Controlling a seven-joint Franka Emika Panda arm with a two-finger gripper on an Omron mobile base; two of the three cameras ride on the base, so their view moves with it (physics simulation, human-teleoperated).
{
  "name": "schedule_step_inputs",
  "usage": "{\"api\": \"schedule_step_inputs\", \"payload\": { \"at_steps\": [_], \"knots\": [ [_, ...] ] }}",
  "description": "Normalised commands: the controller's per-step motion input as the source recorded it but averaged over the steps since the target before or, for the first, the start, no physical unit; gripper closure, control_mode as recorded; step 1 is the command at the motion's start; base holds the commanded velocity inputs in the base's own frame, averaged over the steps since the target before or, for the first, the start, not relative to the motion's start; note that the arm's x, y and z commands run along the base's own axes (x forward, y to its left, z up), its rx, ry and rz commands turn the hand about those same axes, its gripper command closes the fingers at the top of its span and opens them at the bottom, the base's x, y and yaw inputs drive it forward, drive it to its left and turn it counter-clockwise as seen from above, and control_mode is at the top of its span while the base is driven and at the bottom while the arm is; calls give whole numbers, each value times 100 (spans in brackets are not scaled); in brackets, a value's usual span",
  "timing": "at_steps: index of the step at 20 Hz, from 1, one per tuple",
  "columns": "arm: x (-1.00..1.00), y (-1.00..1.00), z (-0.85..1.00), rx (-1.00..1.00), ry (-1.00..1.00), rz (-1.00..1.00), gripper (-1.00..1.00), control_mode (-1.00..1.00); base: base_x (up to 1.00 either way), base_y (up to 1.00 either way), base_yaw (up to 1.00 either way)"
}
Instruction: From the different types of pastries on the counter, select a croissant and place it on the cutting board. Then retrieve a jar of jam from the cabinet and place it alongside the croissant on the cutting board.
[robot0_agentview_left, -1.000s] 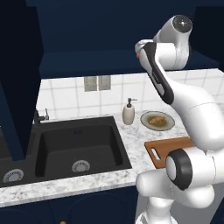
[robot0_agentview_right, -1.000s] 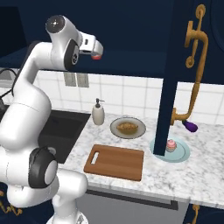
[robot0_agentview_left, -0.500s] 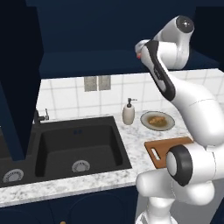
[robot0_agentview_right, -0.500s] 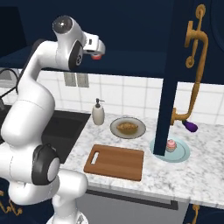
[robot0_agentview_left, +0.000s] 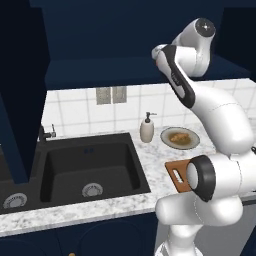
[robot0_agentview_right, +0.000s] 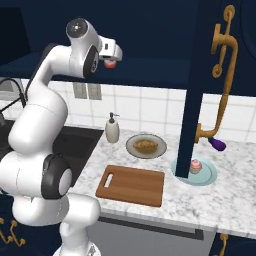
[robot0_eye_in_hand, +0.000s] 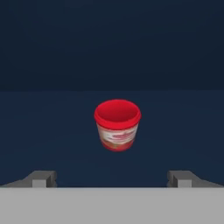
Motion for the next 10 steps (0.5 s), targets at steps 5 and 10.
{"api": "schedule_step_inputs", "payload": {
  "at_steps": [5, 10],
  "knots": [
    [18, 0, -8, -1, 1, 0, -100, -100, 0, 0, 0],
    [42, 0, -20, -2, 2, 0, -100, -100, 0, 0, 0]
  ]
}}
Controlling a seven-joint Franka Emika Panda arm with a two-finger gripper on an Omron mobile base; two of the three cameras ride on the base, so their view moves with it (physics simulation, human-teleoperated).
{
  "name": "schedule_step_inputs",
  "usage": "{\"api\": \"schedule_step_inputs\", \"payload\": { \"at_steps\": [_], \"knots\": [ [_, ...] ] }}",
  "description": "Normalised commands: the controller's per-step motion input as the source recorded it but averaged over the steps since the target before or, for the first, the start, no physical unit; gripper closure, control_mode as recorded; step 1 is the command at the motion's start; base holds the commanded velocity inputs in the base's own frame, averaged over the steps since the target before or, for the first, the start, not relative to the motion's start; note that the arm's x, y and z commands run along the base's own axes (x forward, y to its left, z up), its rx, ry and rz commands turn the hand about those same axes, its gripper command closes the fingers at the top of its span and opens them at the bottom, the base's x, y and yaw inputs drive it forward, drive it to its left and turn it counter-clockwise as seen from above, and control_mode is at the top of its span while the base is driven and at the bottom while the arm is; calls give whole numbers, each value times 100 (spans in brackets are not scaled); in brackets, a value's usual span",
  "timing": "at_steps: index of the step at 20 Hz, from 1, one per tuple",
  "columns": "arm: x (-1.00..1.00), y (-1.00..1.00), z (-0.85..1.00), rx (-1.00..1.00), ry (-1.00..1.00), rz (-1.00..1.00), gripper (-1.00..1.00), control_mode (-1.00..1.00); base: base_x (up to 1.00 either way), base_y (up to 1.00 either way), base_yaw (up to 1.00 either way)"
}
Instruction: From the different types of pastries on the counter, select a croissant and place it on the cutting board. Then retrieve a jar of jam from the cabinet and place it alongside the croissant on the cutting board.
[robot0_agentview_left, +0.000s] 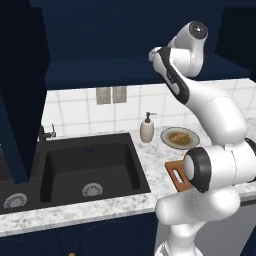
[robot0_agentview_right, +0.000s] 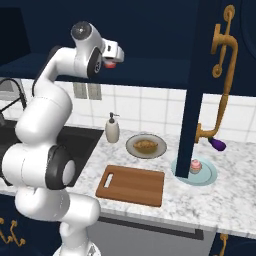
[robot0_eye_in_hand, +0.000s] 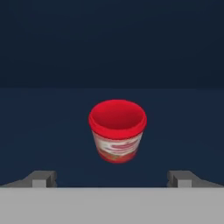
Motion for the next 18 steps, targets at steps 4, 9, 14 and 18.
{"api": "schedule_step_inputs", "payload": {
  "at_steps": [4, 9, 14, 18],
  "knots": [
    [47, 0, -1, 0, 0, 0, -100, -100, 0, 0, 0],
    [28, -7, 2, 0, 0, 0, -100, -100, 0, 0, 0],
    [3, -19, 0, 0, 4, 0, -100, -100, 0, 0, 0],
    [26, -5, -2, 0, 1, 0, -100, -100, 0, 0, 0]
  ]
}}
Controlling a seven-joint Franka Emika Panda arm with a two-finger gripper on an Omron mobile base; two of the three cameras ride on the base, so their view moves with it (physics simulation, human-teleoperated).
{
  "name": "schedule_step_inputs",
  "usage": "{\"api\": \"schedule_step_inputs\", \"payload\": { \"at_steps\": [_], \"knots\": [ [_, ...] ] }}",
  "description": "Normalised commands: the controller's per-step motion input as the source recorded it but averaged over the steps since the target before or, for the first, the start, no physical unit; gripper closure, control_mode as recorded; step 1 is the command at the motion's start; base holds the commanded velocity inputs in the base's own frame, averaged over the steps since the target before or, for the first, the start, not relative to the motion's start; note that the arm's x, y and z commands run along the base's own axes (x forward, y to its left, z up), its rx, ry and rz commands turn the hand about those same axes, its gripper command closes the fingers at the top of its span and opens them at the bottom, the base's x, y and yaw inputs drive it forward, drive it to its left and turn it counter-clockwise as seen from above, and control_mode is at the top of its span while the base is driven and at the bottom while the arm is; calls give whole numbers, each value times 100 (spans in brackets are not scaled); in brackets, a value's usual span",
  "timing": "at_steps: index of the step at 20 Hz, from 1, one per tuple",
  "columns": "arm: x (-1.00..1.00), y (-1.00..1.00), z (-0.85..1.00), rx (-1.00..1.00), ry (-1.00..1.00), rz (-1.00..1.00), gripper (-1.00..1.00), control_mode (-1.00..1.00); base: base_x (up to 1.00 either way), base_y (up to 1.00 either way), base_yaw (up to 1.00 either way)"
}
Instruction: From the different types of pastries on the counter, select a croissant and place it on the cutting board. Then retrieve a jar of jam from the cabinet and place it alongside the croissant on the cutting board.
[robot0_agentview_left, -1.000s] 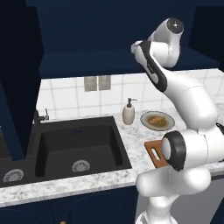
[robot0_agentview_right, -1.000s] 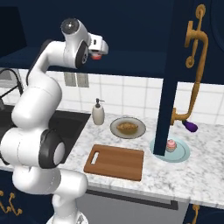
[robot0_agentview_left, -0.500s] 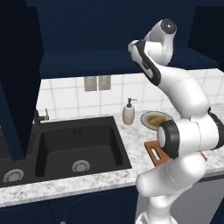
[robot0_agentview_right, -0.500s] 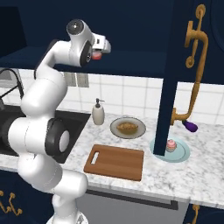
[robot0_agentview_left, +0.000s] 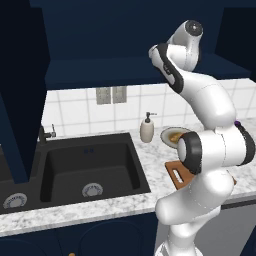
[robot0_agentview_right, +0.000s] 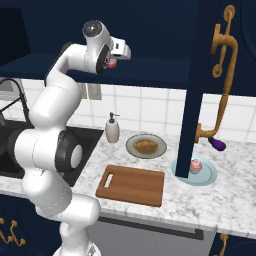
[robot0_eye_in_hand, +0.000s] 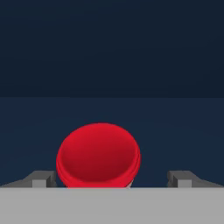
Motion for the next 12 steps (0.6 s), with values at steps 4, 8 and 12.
{"api": "schedule_step_inputs", "payload": {
  "at_steps": [4, 8, 12],
  "knots": [
    [27, 0, -6, 0, 0, 0, -100, -100, 0, 0, 0],
    [8, 0, -1, 0, 0, 0, -100, -100, 0, 0, 0],
    [0, 6, -14, 0, 0, 0, 100, -100, 0, 0, 0]
  ]
}}
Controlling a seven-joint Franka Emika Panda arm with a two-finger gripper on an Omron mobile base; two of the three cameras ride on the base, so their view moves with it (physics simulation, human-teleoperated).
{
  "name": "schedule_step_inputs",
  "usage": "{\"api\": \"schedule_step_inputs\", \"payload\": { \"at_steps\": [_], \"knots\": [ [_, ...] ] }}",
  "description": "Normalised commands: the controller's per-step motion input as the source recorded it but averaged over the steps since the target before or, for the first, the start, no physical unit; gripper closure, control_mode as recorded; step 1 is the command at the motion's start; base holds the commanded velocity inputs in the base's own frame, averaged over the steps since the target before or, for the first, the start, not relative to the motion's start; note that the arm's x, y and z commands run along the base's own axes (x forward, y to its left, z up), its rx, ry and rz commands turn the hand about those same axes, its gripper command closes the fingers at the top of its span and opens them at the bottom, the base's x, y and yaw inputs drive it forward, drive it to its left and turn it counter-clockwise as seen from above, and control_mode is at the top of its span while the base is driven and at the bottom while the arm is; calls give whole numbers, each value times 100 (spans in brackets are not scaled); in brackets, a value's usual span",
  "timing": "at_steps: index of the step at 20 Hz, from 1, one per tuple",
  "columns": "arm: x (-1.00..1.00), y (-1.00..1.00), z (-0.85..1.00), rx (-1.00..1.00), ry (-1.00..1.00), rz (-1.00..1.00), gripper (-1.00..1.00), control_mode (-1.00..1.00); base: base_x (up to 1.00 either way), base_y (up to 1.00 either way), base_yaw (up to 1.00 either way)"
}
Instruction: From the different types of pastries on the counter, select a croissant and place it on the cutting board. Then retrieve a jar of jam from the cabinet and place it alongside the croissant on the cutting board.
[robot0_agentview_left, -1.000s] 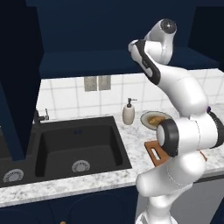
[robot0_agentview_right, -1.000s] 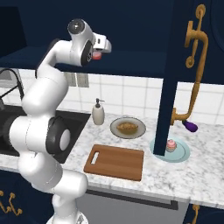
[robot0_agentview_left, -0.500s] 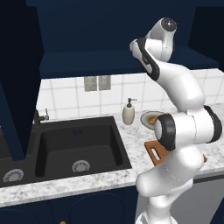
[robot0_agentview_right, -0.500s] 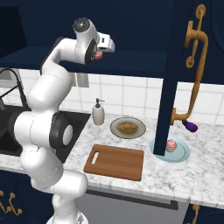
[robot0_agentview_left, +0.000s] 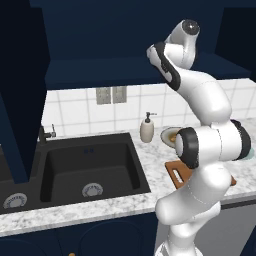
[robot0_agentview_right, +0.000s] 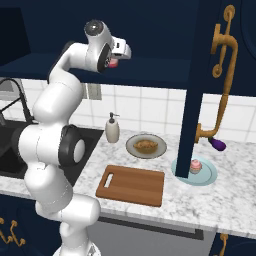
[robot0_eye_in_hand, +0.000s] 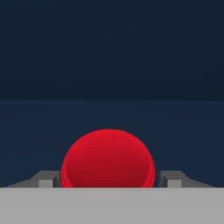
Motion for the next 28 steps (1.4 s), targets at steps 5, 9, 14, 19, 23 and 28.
{"api": "schedule_step_inputs", "payload": {
  "at_steps": [5, 9, 14, 19, 23, 28],
  "knots": [
    [0, 8, -28, 2, 4, 0, 100, -100, 0, 0, 0],
    [0, 0, 21, 0, -1, 0, 100, -100, 0, 0, 0],
    [-47, 0, 37, 0, 3, 0, 100, -100, 0, 0, 0],
    [-84, 0, 2, 0, 9, 0, 100, -100, 0, 0, 0],
    [-97, 2, 1, 0, 1, 0, 100, -100, 0, 0, 0],
    [-100, 12, 0, 0, -1, -1, 100, -100, 0, 0, 0]
  ]
}}
